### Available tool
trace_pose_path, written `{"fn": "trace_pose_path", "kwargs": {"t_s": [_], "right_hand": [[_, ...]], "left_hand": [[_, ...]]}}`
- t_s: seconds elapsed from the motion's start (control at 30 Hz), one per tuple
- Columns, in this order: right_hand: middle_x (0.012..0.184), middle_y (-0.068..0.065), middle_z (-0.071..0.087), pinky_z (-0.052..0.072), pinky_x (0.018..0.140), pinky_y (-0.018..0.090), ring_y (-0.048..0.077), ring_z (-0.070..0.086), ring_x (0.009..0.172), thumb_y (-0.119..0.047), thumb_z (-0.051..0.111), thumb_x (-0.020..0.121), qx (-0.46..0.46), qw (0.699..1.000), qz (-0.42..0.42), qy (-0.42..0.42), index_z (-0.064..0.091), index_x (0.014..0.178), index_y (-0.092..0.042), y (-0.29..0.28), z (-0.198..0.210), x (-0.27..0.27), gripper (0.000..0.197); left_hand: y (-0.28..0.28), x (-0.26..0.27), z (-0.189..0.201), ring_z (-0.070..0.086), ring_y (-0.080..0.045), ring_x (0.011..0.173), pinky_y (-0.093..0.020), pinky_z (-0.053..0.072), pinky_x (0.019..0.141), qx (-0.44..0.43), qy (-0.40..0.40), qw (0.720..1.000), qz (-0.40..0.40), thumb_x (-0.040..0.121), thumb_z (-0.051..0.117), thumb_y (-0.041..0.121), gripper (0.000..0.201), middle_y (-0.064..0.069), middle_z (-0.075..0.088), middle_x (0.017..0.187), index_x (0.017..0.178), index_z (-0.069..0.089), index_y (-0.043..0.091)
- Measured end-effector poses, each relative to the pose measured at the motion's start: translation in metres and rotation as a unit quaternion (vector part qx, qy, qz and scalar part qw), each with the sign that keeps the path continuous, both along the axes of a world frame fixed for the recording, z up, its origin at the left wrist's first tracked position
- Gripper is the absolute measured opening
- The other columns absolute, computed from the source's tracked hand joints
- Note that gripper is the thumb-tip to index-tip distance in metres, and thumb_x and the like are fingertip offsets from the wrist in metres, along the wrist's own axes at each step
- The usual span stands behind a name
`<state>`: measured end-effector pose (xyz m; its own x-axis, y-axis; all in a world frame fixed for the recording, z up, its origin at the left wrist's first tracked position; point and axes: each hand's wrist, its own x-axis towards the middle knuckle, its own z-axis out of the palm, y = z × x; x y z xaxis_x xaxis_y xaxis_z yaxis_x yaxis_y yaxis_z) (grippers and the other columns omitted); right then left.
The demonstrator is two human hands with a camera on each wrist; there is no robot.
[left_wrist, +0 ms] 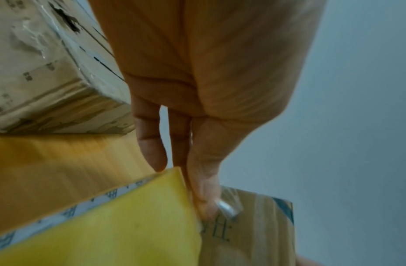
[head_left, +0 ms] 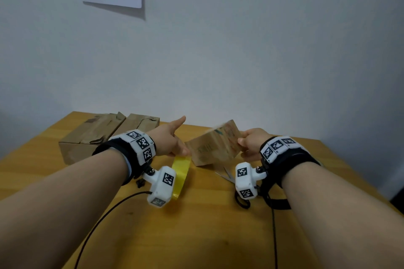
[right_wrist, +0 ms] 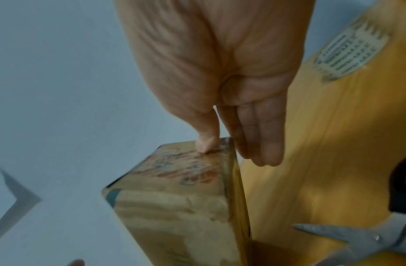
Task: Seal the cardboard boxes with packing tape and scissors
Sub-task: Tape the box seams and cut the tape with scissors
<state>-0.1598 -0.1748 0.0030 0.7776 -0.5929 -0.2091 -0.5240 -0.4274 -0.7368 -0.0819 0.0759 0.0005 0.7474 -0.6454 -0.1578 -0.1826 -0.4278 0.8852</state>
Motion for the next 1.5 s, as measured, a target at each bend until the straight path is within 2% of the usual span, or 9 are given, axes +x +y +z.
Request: {"fn": "trace_pose_path", "kwargs": {"t_s": [0.1,0.2,0.3,0.47,0.7,1.0,1.1,1.27,1.5], "right_hand": [[0.12,0.013,0.068,0.052,0.096,0.04,0.033,0.065,0.108,-0.015,0.052,0.097,-0.139,0.99,-0.007,0.024,0.065,0.123,-0.012,0.005,0.01,-0.006,0.029],[0.12,0.005,0.064,0.048,0.081,0.029,0.026,0.063,0.102,-0.008,0.049,0.094,-0.2,0.967,-0.07,-0.14,0.062,0.121,-0.021,0.018,0.025,-0.014,0.032],[0.103,-0.007,0.071,0.047,0.077,0.021,0.011,0.066,0.09,-0.017,0.056,0.091,-0.222,0.935,0.04,-0.275,0.065,0.109,-0.026,0.051,0.044,-0.017,0.022],[0.096,-0.006,0.068,0.054,0.084,0.03,0.01,0.066,0.09,-0.025,0.085,0.072,-0.13,0.948,0.261,-0.127,0.051,0.125,-0.029,0.094,0.039,-0.007,0.063],[0.11,0.001,0.065,0.05,0.092,0.036,0.019,0.062,0.104,-0.022,0.086,0.072,-0.087,0.974,0.186,-0.1,0.059,0.121,-0.025,0.098,0.026,-0.007,0.056],[0.097,0.008,0.07,0.059,0.085,0.04,0.024,0.071,0.087,-0.019,0.088,0.071,-0.083,0.986,0.122,-0.077,0.066,0.107,-0.015,0.092,0.042,-0.003,0.043],[0.09,0.009,0.074,0.059,0.085,0.04,0.023,0.073,0.083,-0.013,0.088,0.07,-0.08,0.988,0.116,-0.063,0.071,0.097,-0.012,0.083,0.038,-0.005,0.033],[0.081,0.006,0.075,0.061,0.08,0.043,0.025,0.073,0.085,-0.01,0.082,0.075,-0.063,0.986,0.112,-0.104,0.073,0.067,-0.018,0.085,0.025,0.0,0.015],[0.08,-0.001,0.065,0.053,0.074,0.032,0.015,0.058,0.077,-0.014,0.075,0.085,-0.016,0.982,0.155,-0.104,0.067,0.074,-0.02,0.099,0.034,-0.001,0.015]], "left_hand": [[-0.001,-0.006,0.002,0.071,-0.015,0.089,-0.03,0.054,0.084,-0.015,-0.01,1.0,0.01,0.08,0.069,-0.005,0.102,-0.002,0.076,0.087,0.154,0.007,0.029],[0.0,-0.009,0.007,0.071,-0.012,0.091,-0.032,0.052,0.092,-0.046,-0.015,0.999,0.019,0.08,0.07,-0.005,0.1,-0.002,0.076,0.088,0.154,0.01,0.027],[-0.002,-0.013,0.015,0.071,-0.007,0.087,-0.022,0.053,0.078,-0.075,-0.022,0.996,0.036,0.082,0.068,-0.004,0.095,-0.002,0.076,0.088,0.153,0.013,0.027],[-0.006,-0.021,0.022,0.07,-0.027,0.092,-0.039,0.056,0.085,-0.119,-0.046,0.99,0.055,0.081,0.063,-0.009,0.092,-0.022,0.072,0.092,0.152,0.02,0.029],[0.0,-0.03,0.024,0.071,-0.019,0.09,-0.04,0.055,0.09,-0.134,-0.067,0.988,0.031,0.081,0.066,-0.007,0.091,-0.005,0.076,0.085,0.15,0.023,0.033],[0.002,-0.028,0.013,0.066,-0.028,0.106,-0.048,0.052,0.092,-0.301,0.111,0.945,0.063,0.075,0.07,-0.014,0.121,-0.014,0.059,0.127,0.15,-0.009,0.039],[0.011,-0.019,0.021,0.065,-0.032,0.105,-0.046,0.054,0.09,-0.317,0.169,0.925,0.123,0.069,0.077,-0.003,0.106,-0.011,0.05,0.127,0.15,0.019,0.031],[0.008,-0.034,0.016,0.061,-0.021,0.108,-0.046,0.047,0.1,0.022,0.105,0.994,-0.014,0.054,0.079,0.062,0.075,-0.004,0.066,0.114,0.111,0.066,0.016],[-0.008,-0.029,-0.004,0.065,-0.025,0.091,-0.042,0.059,0.08,-0.038,0.077,0.991,0.106,0.074,0.08,0.009,0.018,-0.01,0.069,0.096,0.081,0.064,0.009]]}}
